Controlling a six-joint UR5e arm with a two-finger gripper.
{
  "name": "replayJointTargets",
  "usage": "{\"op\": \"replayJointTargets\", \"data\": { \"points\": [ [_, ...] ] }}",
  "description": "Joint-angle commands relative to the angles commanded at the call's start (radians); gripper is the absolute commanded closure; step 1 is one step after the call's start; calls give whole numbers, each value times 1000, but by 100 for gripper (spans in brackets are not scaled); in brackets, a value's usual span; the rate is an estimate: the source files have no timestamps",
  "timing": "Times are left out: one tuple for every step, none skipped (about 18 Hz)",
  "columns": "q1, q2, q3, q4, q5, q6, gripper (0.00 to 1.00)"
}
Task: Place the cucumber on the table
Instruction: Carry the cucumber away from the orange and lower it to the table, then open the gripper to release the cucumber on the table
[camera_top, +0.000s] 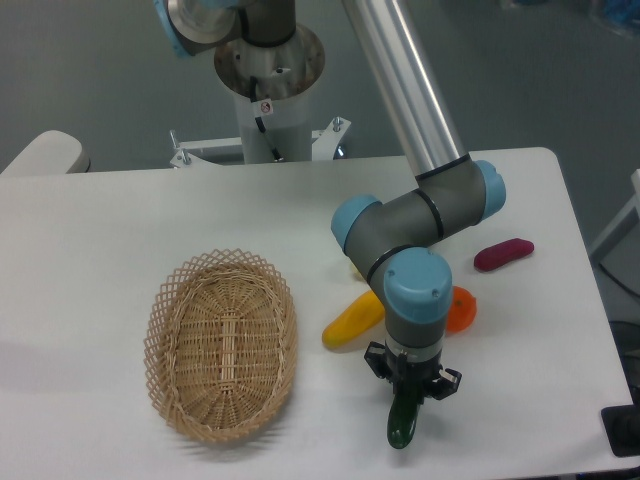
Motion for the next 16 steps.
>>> {"op": "replayJointTargets", "data": {
  "points": [
    [0,2,2,0,3,9,16],
    [-2,3,3,0,6,18,8],
    [-2,6,8,0,6,23,3],
    [0,11,17,0,6,29,1],
    [0,18,28,-3,6,35,1],
    [2,26,41,-11,3,37,0],
    [3,31,54,-15,6,37,0],
    [3,41,66,-17,6,48,0],
    [5,51,81,-21,8,69,0],
    [12,66,93,-53,5,86,0],
    [20,80,112,-102,2,100,0],
    [37,92,130,-150,2,121,1],
    [52,103,147,-193,0,155,1],
    [69,113,156,-233,0,208,0],
    [89,129,158,-268,0,270,1],
    [106,143,156,-296,2,317,0]
  ]
}}
